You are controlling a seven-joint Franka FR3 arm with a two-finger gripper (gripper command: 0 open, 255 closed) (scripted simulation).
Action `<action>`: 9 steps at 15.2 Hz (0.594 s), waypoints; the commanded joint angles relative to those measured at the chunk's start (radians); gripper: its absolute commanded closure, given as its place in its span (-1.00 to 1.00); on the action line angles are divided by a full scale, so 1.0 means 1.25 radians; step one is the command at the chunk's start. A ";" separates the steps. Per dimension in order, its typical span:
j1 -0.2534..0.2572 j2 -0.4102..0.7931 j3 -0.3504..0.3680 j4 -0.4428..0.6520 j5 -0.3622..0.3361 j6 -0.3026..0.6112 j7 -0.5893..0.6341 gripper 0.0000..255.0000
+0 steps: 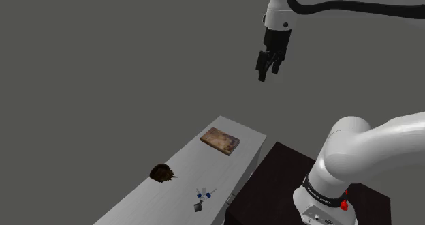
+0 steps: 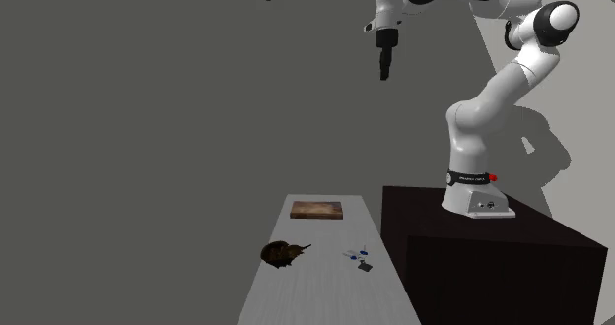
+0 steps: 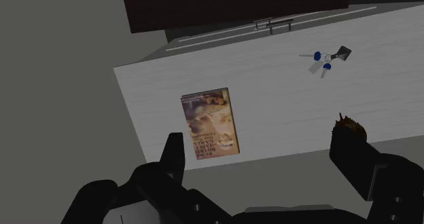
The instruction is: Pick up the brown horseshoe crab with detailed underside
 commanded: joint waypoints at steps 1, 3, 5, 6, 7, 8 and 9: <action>0.000 0.000 0.000 0.000 0.000 0.000 0.000 -1.00; 0.007 0.025 0.021 -0.023 0.008 0.043 0.019 -1.00; 0.015 0.054 0.041 -0.043 0.014 0.085 0.037 -1.00; 0.019 0.070 0.052 -0.051 0.017 0.107 0.047 -1.00; 0.022 0.087 0.062 -0.058 0.020 0.128 0.056 -1.00; 0.025 0.105 0.073 -0.065 0.022 0.150 0.065 -1.00; 0.028 0.124 0.083 -0.070 0.024 0.171 0.075 -1.00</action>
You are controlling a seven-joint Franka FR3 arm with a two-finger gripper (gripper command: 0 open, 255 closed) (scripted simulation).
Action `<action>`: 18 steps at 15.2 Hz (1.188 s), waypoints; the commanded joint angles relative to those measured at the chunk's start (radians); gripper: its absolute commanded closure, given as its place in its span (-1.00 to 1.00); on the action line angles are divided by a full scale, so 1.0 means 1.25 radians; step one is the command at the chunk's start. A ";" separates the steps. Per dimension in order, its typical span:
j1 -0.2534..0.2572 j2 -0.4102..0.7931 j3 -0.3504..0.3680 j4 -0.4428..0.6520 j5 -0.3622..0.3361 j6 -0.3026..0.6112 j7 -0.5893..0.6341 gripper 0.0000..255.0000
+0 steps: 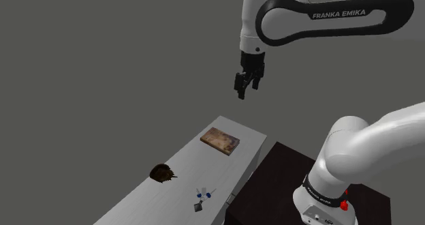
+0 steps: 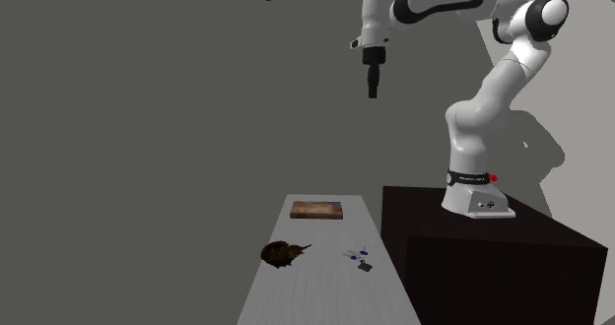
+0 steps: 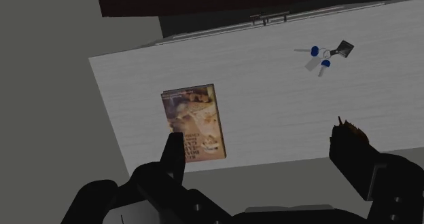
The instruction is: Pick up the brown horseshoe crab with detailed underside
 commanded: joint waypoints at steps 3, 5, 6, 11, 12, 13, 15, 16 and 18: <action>0.012 0.085 0.041 -0.009 0.004 0.084 0.038 -1.00; 0.017 0.131 0.061 -0.011 0.004 0.125 0.058 -1.00; 0.019 0.156 0.071 -0.010 0.002 0.145 0.069 -1.00; 0.027 0.288 0.119 0.009 -0.017 0.239 0.126 -1.00; 0.028 0.317 0.129 0.016 -0.024 0.256 0.138 -1.00; 0.029 0.346 0.137 0.024 -0.031 0.272 0.152 -1.00; 0.032 0.405 0.154 0.043 -0.050 0.303 0.179 -1.00; 0.034 0.436 0.161 0.054 -0.061 0.316 0.193 -1.00; 0.038 0.498 0.174 0.079 -0.086 0.341 0.223 -1.00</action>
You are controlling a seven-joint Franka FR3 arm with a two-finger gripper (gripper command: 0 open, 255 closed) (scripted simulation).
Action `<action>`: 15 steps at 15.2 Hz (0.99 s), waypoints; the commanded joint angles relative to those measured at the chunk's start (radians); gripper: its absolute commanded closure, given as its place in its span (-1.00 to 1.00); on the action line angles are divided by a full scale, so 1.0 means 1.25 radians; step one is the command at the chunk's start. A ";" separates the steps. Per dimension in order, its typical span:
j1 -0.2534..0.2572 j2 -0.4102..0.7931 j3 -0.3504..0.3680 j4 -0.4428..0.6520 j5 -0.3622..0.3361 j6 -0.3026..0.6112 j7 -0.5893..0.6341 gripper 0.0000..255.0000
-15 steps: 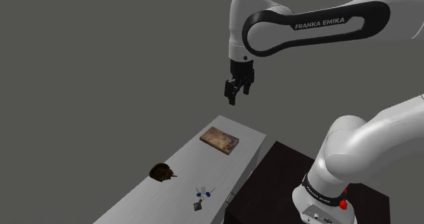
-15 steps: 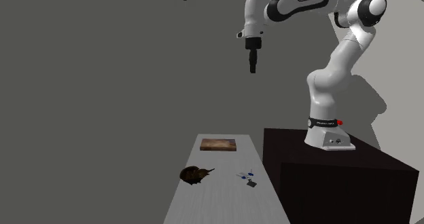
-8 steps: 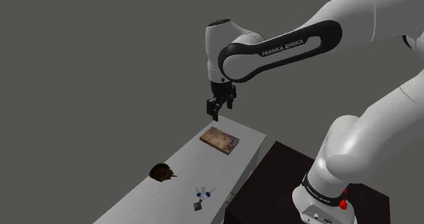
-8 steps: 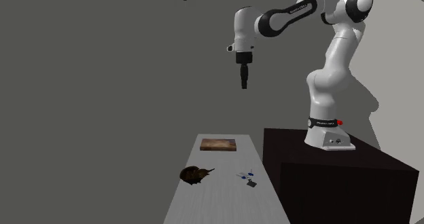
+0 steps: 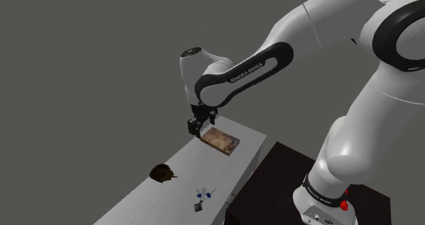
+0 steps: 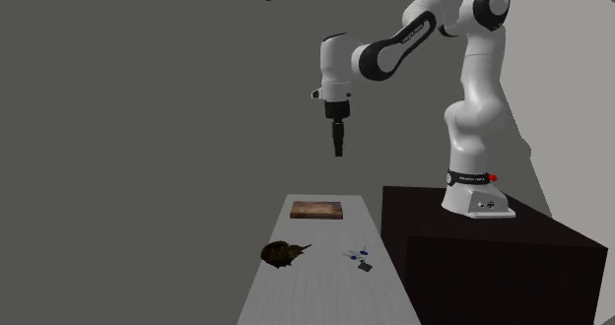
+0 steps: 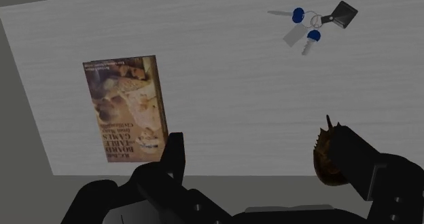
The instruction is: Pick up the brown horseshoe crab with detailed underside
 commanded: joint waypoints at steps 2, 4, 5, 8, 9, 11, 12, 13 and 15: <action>0.010 0.092 0.017 0.037 -0.039 0.035 0.048 -1.00; 0.020 0.157 0.023 0.070 -0.069 0.052 0.079 -1.00; 0.026 0.189 0.024 0.088 -0.084 0.059 0.094 -1.00; 0.048 0.286 0.022 0.148 -0.129 0.074 0.135 -1.00; 0.057 0.319 0.020 0.170 -0.143 0.077 0.147 -1.00; 0.076 0.383 0.014 0.217 -0.169 0.080 0.169 -1.00; 0.086 0.415 0.011 0.242 -0.181 0.081 0.179 -1.00; 0.096 0.447 0.006 0.268 -0.192 0.081 0.188 -1.00; 0.117 0.511 -0.002 0.322 -0.211 0.078 0.202 -1.00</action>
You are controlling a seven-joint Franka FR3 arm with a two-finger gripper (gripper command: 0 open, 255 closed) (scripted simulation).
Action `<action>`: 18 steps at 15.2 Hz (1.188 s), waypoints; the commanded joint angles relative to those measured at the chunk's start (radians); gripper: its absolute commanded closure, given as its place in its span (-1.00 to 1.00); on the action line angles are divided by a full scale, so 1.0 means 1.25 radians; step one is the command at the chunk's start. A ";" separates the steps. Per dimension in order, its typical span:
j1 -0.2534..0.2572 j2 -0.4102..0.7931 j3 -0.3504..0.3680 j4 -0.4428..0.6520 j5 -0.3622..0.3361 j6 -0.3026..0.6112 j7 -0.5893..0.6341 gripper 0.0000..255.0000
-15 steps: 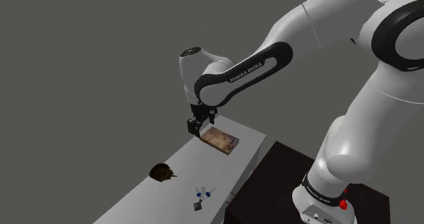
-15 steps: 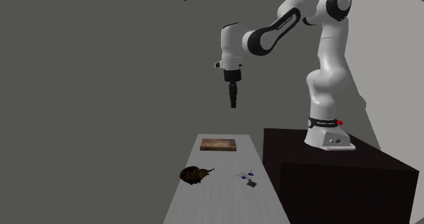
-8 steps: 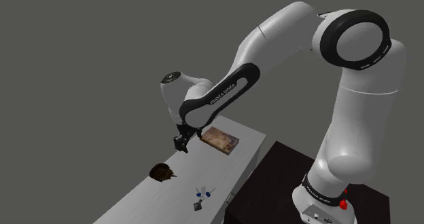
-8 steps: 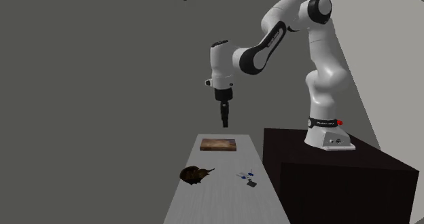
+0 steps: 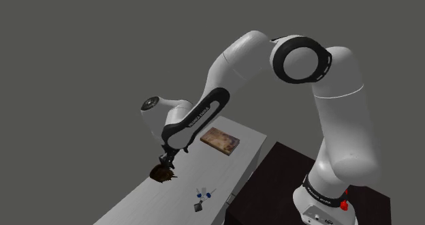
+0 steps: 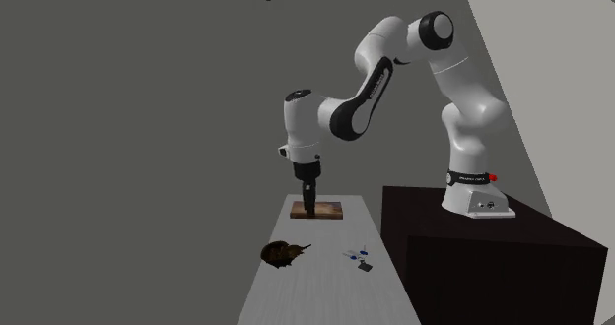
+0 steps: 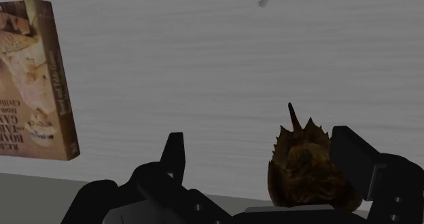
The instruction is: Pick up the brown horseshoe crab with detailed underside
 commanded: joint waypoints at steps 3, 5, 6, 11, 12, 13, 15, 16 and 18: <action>0.041 0.125 -0.017 0.114 -0.032 -0.011 0.021 -1.00; 0.063 0.191 -0.026 0.180 -0.043 -0.021 0.026 -1.00; 0.073 0.225 -0.030 0.216 -0.047 -0.028 0.027 -1.00; 0.092 0.296 -0.041 0.276 -0.058 -0.022 0.032 -1.00; 0.093 0.304 -0.043 0.280 -0.060 -0.017 0.033 -1.00; 0.094 0.313 -0.045 0.284 -0.061 -0.013 0.035 -1.00; 0.098 0.337 -0.049 0.296 -0.066 -0.001 0.038 -1.00; 0.098 0.337 -0.049 0.295 -0.066 -0.001 0.038 -1.00; 0.098 0.338 -0.050 0.297 -0.066 -0.001 0.039 1.00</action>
